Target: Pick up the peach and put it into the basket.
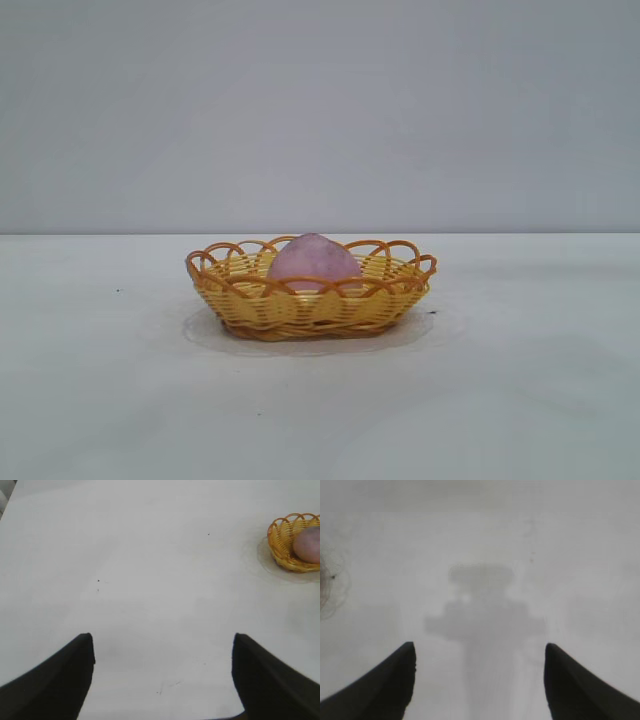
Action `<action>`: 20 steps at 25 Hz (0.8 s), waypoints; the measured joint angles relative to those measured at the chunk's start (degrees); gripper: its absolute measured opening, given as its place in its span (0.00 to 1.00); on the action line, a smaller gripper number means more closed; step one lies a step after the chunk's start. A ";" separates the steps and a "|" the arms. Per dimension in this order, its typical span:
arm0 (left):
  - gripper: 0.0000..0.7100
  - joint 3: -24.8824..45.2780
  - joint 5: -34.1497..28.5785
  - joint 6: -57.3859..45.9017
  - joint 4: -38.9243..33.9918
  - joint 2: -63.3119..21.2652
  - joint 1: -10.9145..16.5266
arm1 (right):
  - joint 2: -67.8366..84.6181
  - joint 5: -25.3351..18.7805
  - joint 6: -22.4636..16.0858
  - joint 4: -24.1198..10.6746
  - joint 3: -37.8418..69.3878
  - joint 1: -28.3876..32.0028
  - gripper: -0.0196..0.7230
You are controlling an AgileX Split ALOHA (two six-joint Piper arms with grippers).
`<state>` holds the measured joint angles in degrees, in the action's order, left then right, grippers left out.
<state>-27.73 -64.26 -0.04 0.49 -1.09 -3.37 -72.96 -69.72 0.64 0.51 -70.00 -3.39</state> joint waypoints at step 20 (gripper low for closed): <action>0.76 0.00 0.00 0.00 0.00 0.00 0.00 | 53.17 0.13 -1.71 2.51 32.24 0.00 0.66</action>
<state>-27.73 -64.26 -0.04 0.49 -1.09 -3.37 -19.80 -69.58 -1.08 3.02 -37.76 -3.39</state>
